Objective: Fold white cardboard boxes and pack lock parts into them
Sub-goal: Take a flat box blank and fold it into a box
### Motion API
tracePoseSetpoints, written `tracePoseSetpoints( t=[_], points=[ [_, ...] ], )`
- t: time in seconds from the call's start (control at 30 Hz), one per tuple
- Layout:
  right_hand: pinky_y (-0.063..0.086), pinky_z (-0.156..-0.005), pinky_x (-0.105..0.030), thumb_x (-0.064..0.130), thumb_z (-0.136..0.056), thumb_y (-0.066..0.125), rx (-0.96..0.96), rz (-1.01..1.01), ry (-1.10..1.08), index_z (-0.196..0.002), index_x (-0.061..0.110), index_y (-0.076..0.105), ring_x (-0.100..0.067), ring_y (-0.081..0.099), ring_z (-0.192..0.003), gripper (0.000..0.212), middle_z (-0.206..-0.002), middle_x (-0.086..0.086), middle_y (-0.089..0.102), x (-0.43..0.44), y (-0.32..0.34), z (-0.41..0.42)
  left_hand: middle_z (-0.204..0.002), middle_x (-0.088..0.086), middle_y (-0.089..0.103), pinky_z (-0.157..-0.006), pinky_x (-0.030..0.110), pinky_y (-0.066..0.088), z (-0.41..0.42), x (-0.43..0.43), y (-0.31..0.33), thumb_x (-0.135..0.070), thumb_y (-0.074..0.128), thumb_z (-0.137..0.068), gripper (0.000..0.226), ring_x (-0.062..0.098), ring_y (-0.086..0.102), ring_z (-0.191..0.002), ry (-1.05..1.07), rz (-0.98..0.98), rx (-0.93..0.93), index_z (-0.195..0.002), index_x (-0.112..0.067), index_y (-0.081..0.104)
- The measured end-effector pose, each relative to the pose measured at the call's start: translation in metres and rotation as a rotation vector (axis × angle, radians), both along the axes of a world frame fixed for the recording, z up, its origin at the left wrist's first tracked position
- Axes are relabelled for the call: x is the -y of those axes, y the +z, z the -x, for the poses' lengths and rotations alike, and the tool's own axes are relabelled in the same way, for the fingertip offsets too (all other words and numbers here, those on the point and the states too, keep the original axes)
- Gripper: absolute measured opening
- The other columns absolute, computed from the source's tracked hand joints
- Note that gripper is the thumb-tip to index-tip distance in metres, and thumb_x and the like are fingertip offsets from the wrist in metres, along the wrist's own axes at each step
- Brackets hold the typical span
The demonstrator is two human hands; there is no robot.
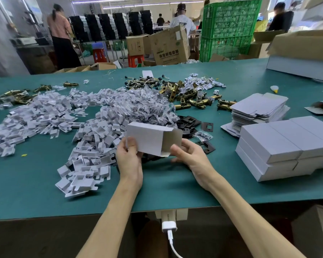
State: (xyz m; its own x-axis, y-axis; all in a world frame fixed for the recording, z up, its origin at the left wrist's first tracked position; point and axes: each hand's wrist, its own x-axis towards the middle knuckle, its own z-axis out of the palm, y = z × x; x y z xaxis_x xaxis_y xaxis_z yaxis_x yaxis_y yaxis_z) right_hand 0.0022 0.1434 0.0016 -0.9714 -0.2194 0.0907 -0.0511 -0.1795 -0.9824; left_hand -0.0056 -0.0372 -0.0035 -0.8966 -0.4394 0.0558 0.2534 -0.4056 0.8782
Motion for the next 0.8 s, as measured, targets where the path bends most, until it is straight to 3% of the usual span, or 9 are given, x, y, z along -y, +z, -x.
tracePoseSetpoints(
  t=[0.13, 0.2, 0.37, 0.47, 0.53, 0.67, 0.73, 0.8],
  points=[
    [0.061, -0.067, -0.029, 0.033, -0.078, 0.084, -0.008, 0.012, -0.063, -0.119, 0.017, 0.065, -0.018, 0.074, -0.091, 0.047, -0.108, 0.0, 0.077, 0.002, -0.001, 0.0, -0.114, 0.011, 0.069, -0.092, 0.038, 0.059, -0.004, -0.004, 0.0, -0.015, 0.05, -0.107, 0.026, 0.02, 0.066, -0.102, -0.158, 0.097, -0.009, -0.127, -0.003, 0.061],
    [0.06, -0.061, -0.028, 0.033, -0.078, 0.08, 0.034, 0.145, -0.154, -0.121, 0.013, 0.061, -0.018, 0.071, -0.088, 0.051, -0.107, -0.001, 0.076, 0.0, -0.001, 0.001, -0.116, 0.009, 0.071, -0.088, 0.034, 0.061, -0.005, -0.005, 0.001, -0.01, 0.055, -0.103, 0.022, 0.02, 0.068, -0.105, -0.245, 0.115, -0.039, -0.123, -0.008, 0.064],
    [0.061, -0.071, -0.03, 0.039, -0.075, 0.077, 0.158, 0.359, -0.278, -0.131, 0.004, 0.046, -0.027, 0.074, -0.095, 0.073, -0.114, -0.018, 0.07, 0.0, 0.0, 0.006, -0.108, -0.001, 0.077, -0.083, 0.035, 0.063, -0.007, -0.011, -0.001, 0.006, 0.068, -0.092, 0.032, 0.023, 0.073, -0.1, -0.275, 0.193, -0.074, -0.117, -0.014, 0.067],
    [0.063, -0.079, -0.037, 0.044, -0.074, 0.075, 0.164, 0.45, -0.187, -0.135, 0.004, 0.043, -0.036, 0.074, -0.101, 0.079, -0.117, -0.02, 0.07, 0.001, 0.003, 0.006, -0.121, 0.006, 0.074, -0.087, 0.042, 0.064, -0.01, -0.014, -0.002, 0.016, 0.07, -0.086, 0.04, 0.031, 0.072, -0.105, -0.285, 0.279, -0.101, -0.107, -0.018, 0.072],
    [0.063, -0.081, -0.041, 0.05, -0.07, 0.075, 0.168, 0.471, -0.139, -0.133, 0.006, 0.046, -0.035, 0.073, -0.104, 0.082, -0.114, -0.015, 0.071, 0.0, 0.005, 0.006, -0.135, 0.005, 0.065, -0.088, 0.039, 0.063, -0.01, -0.015, -0.001, 0.023, 0.067, -0.084, 0.047, 0.025, 0.07, -0.116, -0.255, 0.364, -0.111, -0.102, -0.019, 0.076],
    [0.062, -0.077, -0.037, 0.037, -0.084, 0.073, 0.146, 0.44, -0.117, -0.124, 0.008, 0.058, -0.027, 0.073, -0.102, 0.052, -0.108, -0.009, 0.075, -0.002, 0.005, 0.004, -0.142, 0.009, 0.059, -0.089, 0.035, 0.063, -0.01, -0.016, -0.001, 0.024, 0.061, -0.088, 0.049, 0.02, 0.071, -0.115, -0.252, 0.386, -0.094, -0.106, -0.018, 0.078],
    [0.061, -0.079, -0.035, 0.027, -0.088, 0.071, 0.143, 0.457, -0.123, -0.12, 0.009, 0.062, -0.025, 0.072, -0.103, 0.039, -0.11, -0.011, 0.074, -0.004, 0.004, 0.004, -0.13, 0.014, 0.07, -0.088, 0.041, 0.064, -0.011, -0.016, -0.001, 0.018, 0.059, -0.094, 0.044, 0.026, 0.075, -0.106, -0.324, 0.361, -0.073, -0.118, -0.015, 0.077],
    [0.061, -0.079, -0.035, 0.021, -0.089, 0.072, 0.159, 0.474, -0.166, -0.124, 0.007, 0.059, -0.026, 0.071, -0.106, 0.041, -0.116, -0.014, 0.071, -0.005, 0.004, 0.004, -0.117, 0.013, 0.076, -0.088, 0.045, 0.063, -0.011, -0.014, -0.001, 0.011, 0.05, -0.101, 0.043, 0.032, 0.075, -0.102, -0.363, 0.318, -0.044, -0.12, -0.015, 0.078]
  ],
)
